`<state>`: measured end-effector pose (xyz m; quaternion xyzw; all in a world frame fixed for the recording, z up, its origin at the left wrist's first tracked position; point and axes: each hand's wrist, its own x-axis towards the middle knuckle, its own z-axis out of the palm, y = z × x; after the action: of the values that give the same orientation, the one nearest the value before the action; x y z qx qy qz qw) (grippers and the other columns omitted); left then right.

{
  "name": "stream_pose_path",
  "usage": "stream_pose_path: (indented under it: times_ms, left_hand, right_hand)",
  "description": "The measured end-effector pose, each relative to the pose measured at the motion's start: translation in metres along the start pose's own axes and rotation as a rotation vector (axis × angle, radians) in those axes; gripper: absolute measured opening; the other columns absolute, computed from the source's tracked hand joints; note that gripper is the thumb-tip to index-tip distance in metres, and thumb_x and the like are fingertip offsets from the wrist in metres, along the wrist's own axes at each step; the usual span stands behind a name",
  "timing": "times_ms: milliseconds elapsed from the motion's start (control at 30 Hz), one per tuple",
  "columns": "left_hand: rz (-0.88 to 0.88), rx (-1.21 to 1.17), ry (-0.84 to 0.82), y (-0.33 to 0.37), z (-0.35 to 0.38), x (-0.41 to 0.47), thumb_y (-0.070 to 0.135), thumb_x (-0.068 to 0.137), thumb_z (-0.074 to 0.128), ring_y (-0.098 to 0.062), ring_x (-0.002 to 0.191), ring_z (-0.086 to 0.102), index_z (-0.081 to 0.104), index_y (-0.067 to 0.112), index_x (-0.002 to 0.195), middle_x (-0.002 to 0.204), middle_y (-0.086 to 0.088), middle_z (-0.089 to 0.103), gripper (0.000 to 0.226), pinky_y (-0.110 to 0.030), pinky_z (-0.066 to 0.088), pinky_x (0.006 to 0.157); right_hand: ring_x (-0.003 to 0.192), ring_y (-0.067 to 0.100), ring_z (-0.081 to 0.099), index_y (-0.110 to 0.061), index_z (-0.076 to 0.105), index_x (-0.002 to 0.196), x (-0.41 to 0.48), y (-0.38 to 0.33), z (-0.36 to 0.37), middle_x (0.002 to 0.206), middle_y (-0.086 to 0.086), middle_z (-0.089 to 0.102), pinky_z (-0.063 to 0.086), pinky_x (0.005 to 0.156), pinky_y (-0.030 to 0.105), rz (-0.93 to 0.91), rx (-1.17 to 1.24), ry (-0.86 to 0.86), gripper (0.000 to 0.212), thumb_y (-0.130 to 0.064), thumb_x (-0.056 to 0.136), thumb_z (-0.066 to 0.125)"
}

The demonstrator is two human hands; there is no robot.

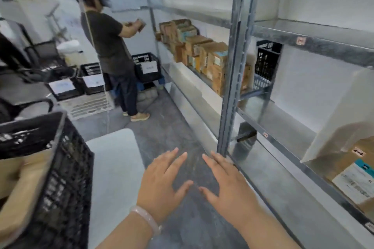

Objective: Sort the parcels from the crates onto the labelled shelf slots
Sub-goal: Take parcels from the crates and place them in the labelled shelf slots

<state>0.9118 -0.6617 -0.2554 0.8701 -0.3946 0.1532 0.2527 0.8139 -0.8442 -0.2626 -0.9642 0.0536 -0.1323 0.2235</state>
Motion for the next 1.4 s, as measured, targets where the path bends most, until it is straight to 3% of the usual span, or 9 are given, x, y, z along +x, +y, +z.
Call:
stream_pose_path:
  times_ms: [167, 300, 533, 667, 767, 967, 1100, 1233, 1400]
  left_hand:
    - [-0.200, 0.160, 0.094, -0.053, -0.086, -0.063, 0.042, 0.081, 0.076, -0.028, 0.131, 0.051, 0.055, 0.020, 0.139, 0.143, -0.005, 0.054, 0.066, -0.051, 0.047, 0.103]
    - [-0.365, 0.243, 0.162, -0.084, -0.139, -0.113, 0.047, 0.083, 0.073, -0.024, 0.135, 0.047, 0.052, 0.024, 0.142, 0.146, 0.000, 0.051, 0.066, -0.047, 0.043, 0.108]
    - [-0.515, 0.234, 0.224, -0.158, -0.188, -0.180, 0.048, 0.085, 0.069, -0.016, 0.138, 0.041, 0.048, 0.028, 0.145, 0.149, 0.006, 0.046, 0.066, -0.033, 0.032, 0.115]
    - [-0.614, 0.233, 0.240, -0.218, -0.214, -0.194, 0.050, 0.086, 0.067, -0.014, 0.138, 0.032, 0.042, 0.034, 0.146, 0.150, 0.008, 0.042, 0.067, -0.028, 0.025, 0.109]
    - [-0.724, 0.190, 0.157, -0.270, -0.230, -0.197, 0.057, 0.089, 0.058, -0.012, 0.143, 0.022, 0.031, 0.041, 0.150, 0.156, 0.012, 0.031, 0.069, -0.031, 0.021, 0.115]
    - [-0.849, -0.009, -0.167, -0.358, -0.235, -0.179, 0.056, 0.090, 0.058, -0.020, 0.148, 0.018, 0.024, 0.035, 0.154, 0.160, 0.006, 0.023, 0.075, -0.038, 0.024, 0.120]
    - [-0.942, -0.043, -0.477, -0.389, -0.213, -0.154, 0.053, 0.086, 0.060, -0.033, 0.141, 0.030, 0.023, 0.030, 0.154, 0.157, -0.007, 0.025, 0.080, -0.049, 0.035, 0.113]
    - [-1.023, 0.011, -0.707, -0.400, -0.176, -0.138, 0.060, 0.081, 0.058, -0.036, 0.132, 0.039, 0.033, 0.022, 0.148, 0.149, -0.011, 0.031, 0.081, -0.047, 0.039, 0.106]
    - [-1.058, 0.076, -0.777, -0.408, -0.138, -0.144, 0.073, 0.066, 0.067, -0.042, 0.143, 0.015, -0.001, 0.027, 0.156, 0.160, -0.014, 0.001, 0.122, -0.053, 0.029, 0.111]
  right_hand:
    - [0.139, -0.008, -0.009, -0.055, -0.008, 0.142, 0.021, -0.093, 0.038, 0.152, -0.030, -0.011, -0.004, 0.111, 0.013, -0.277, 0.092, -0.083, 0.075, -0.064, 0.089, 0.044]
    - [0.144, 0.000, 0.000, -0.046, 0.006, 0.149, 0.038, -0.168, 0.062, 0.156, -0.023, 0.002, 0.009, 0.114, 0.021, -0.438, 0.117, -0.120, 0.073, -0.061, 0.090, 0.046]
    - [0.143, -0.002, 0.002, -0.058, 0.001, 0.142, 0.056, -0.265, 0.108, 0.153, -0.028, 0.004, 0.009, 0.113, 0.019, -0.552, 0.149, -0.169, 0.071, -0.055, 0.091, 0.050]
    - [0.143, -0.003, 0.003, -0.051, 0.009, 0.147, 0.076, -0.315, 0.133, 0.155, -0.026, 0.007, 0.009, 0.112, 0.018, -0.540, 0.149, -0.193, 0.070, -0.053, 0.091, 0.051]
    - [0.143, -0.001, 0.008, -0.046, 0.014, 0.149, 0.093, -0.350, 0.151, 0.156, -0.023, 0.010, 0.014, 0.113, 0.020, -0.523, 0.138, -0.191, 0.069, -0.052, 0.091, 0.053]
    - [0.143, 0.002, 0.011, -0.046, 0.015, 0.149, 0.131, -0.395, 0.196, 0.157, -0.021, 0.011, 0.020, 0.114, 0.025, -0.385, 0.103, -0.190, 0.069, -0.052, 0.091, 0.053]
    - [0.141, 0.000, 0.012, -0.047, 0.016, 0.148, 0.144, -0.408, 0.223, 0.156, -0.022, 0.013, 0.017, 0.111, 0.021, -0.299, 0.101, -0.184, 0.069, -0.051, 0.089, 0.053]
    - [0.136, -0.010, 0.010, -0.049, 0.016, 0.146, 0.145, -0.410, 0.234, 0.154, -0.025, 0.015, 0.015, 0.108, 0.019, -0.220, 0.083, -0.141, 0.067, -0.058, 0.086, 0.043]
    - [0.136, -0.014, 0.010, -0.048, 0.020, 0.146, 0.140, -0.406, 0.238, 0.153, -0.027, 0.016, 0.014, 0.107, 0.015, -0.157, 0.052, -0.118, 0.064, -0.056, 0.087, 0.043]
